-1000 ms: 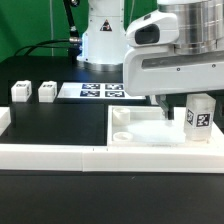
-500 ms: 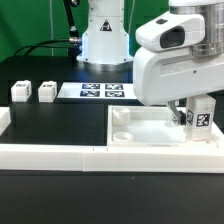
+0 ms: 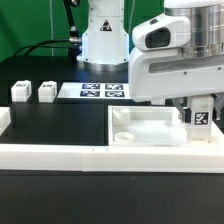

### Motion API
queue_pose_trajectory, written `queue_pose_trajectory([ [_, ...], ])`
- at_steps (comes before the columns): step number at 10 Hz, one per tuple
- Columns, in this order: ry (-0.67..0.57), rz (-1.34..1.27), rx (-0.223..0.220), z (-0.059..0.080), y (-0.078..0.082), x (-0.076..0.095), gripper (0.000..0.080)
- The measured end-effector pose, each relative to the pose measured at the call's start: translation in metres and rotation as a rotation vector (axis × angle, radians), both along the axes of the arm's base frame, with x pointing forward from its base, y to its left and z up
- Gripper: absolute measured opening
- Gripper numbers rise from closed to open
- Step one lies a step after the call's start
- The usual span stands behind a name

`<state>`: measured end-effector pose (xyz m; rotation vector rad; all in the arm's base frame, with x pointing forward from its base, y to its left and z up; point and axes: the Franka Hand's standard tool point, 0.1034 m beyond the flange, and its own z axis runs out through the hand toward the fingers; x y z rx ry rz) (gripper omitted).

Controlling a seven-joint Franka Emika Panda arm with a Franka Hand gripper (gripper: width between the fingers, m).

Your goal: Assemble square table

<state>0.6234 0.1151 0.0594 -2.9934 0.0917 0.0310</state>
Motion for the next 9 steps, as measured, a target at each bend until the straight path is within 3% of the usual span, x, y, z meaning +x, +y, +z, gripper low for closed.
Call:
queue_pose_trajectory([
  [2,0.015,-0.148,0.001,-0.0006,-0.0001,0.0004,0.0273],
  [5,-0.009,-0.623,-0.002,-0.0028,0.0007,-0.0008,0.0273],
  [9,0.086,-1.088,0.071,-0.0034,-0.0001,0.0017,0.0274],
])
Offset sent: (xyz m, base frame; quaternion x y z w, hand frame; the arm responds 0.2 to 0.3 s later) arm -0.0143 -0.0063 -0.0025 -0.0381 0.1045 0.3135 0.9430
